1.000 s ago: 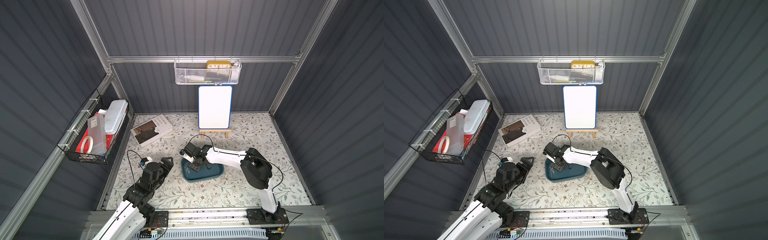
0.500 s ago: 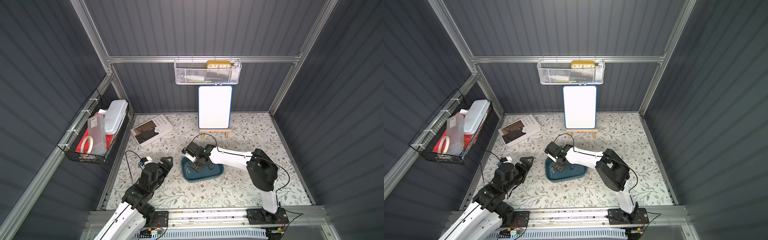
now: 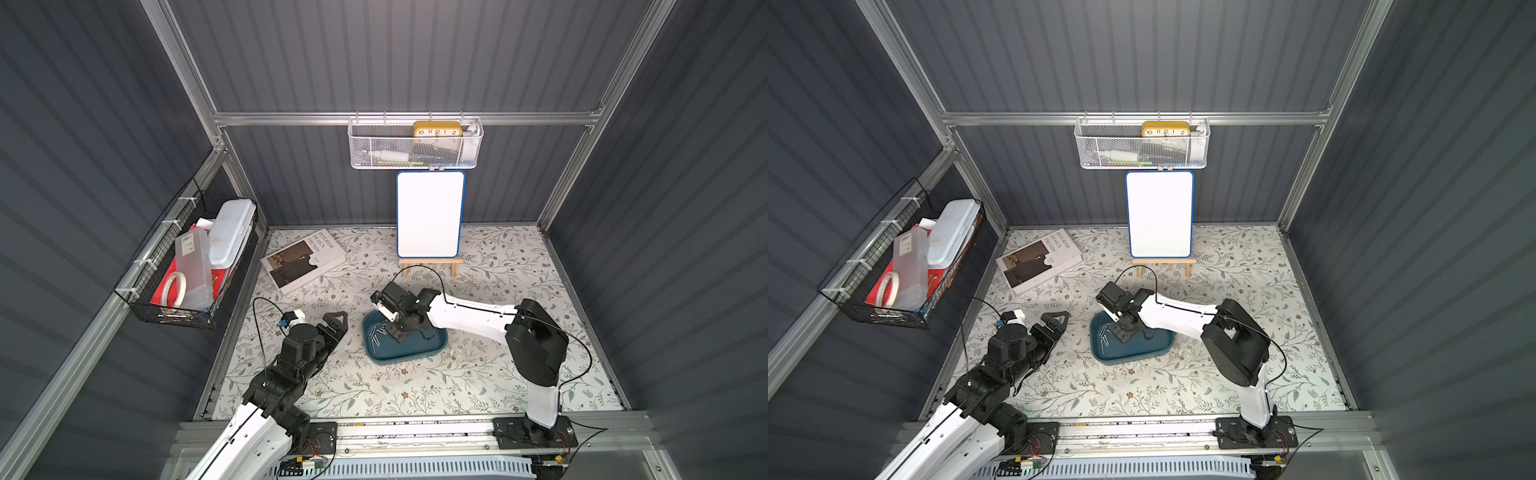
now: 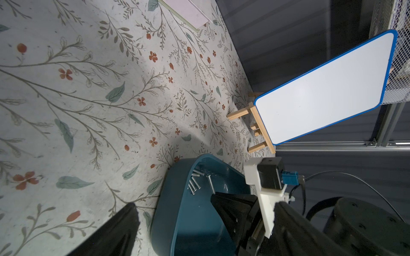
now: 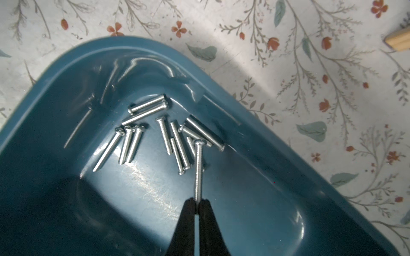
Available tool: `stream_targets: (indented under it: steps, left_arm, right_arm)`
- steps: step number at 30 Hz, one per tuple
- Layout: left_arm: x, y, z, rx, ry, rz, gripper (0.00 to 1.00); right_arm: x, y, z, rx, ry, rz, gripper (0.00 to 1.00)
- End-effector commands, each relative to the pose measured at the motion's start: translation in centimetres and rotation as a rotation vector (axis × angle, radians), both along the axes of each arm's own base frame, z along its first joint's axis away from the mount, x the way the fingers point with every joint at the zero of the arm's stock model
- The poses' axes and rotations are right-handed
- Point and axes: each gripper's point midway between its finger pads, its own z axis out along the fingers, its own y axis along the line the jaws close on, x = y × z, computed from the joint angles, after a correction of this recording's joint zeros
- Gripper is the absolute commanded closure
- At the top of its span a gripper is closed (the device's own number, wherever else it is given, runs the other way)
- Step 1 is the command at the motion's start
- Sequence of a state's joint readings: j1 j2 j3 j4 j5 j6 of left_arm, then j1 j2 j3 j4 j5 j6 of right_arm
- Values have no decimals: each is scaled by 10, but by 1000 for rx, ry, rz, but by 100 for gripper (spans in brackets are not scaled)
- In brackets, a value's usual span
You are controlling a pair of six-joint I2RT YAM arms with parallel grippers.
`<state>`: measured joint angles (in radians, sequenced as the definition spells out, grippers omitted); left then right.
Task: Take out the screws from the storage box
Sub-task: Place the screw at the center of the board.
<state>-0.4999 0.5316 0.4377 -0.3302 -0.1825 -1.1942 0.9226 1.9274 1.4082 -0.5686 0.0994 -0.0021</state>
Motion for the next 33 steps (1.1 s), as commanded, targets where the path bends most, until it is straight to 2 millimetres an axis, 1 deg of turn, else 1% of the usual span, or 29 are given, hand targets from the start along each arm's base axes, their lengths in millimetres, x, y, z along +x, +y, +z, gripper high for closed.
stream_targets:
  steps: [1, 5, 10, 12, 14, 16, 19, 22, 25, 27, 28, 30, 33]
  left_arm:
    - [5, -7, 15, -12, -58, -31, 1]
    - [9, -15, 12, -23, -62, -58, 2]
    - [13, -19, 7, -18, -49, -70, 2]
    - [15, -21, 3, -17, -41, -70, 2]
    - [17, -26, -1, -28, -32, -88, 2]
    - [22, -30, 2, -17, -49, -103, 2]
    - [29, -33, -1, -10, -34, -103, 3]
    - [33, -38, -5, -7, -30, -117, 3]
    - [34, -41, -12, -2, 2, -124, 2]
    - [36, -44, -10, -4, 3, -134, 2]
    - [38, -44, -10, 3, 3, -135, 2]
    - [41, -45, -12, 12, 10, -134, 2]
    - [45, -48, -19, 34, 28, -143, 2]
  right_arm:
    - [2, -4, 14, 42, -7, -40, 100]
    - [-1, -10, 20, 43, 1, -66, 100]
    - [-5, -24, 27, 81, -27, -121, 100]
    - [-6, -31, 32, 95, -21, -169, 100]
    - [-5, -39, 36, 120, -11, -236, 100]
    - [-3, -49, 40, 142, -19, -302, 100]
    - [-1, -63, 51, 203, -33, -382, 100]
    - [4, -85, 69, 237, -53, -472, 100]
    - [13, -117, 88, 280, -73, -584, 100]
    - [19, -138, 93, 337, -62, -656, 100]
    - [22, -149, 92, 356, -57, -691, 100]
    - [24, -169, 83, 353, -53, -738, 100]
    - [25, -196, 60, 292, -28, -808, 100]
